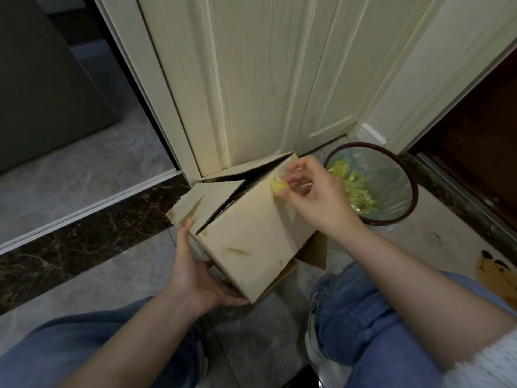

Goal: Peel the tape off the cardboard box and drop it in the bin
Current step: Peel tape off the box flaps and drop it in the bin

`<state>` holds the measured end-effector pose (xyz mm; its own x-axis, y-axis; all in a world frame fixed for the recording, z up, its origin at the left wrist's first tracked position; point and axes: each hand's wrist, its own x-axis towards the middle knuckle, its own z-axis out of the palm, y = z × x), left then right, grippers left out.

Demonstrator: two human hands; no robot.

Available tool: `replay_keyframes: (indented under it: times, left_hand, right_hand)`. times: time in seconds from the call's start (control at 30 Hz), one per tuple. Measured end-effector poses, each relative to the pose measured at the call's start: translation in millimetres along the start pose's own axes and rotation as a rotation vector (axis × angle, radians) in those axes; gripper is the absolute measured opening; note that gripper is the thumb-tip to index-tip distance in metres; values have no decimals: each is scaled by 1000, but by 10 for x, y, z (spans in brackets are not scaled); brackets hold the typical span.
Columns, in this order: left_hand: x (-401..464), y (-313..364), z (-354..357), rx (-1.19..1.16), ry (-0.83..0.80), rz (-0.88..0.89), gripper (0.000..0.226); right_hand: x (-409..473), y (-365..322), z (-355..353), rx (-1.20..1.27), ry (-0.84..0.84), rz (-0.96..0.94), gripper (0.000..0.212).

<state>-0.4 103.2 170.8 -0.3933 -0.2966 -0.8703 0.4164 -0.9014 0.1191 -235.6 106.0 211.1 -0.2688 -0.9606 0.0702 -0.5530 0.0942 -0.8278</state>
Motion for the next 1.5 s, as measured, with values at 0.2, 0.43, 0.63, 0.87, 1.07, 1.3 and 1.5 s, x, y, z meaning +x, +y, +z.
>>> replay_keyframes:
  times: [0.2, 0.43, 0.63, 0.87, 1.07, 1.3, 1.5]
  left_hand:
    - [9, 8, -20, 7, -42, 2, 109]
    - [14, -6, 15, -13, -29, -13, 111]
    - [12, -6, 9, -10, -47, -15, 110]
    - [-4, -3, 31, 0, -30, -12, 106]
    - [0, -21, 40, 7, -26, -8, 105]
    - [-14, -7, 35, -5, -10, -10, 104]
    - [-30, -8, 42, -14, -9, -3, 99]
  right_hand:
    - [111, 66, -126, 459, -50, 382, 21]
    - [-1, 39, -39, -66, 92, -2, 16]
    - [48, 81, -123, -217, 180, -197, 12]
    - [30, 83, -27, -240, 157, -209, 9]
    - [64, 122, 38, -289, 136, -117, 43]
    - [93, 114, 62, -236, 157, -120, 28]
    - [109, 91, -16, -65, 101, 91, 22]
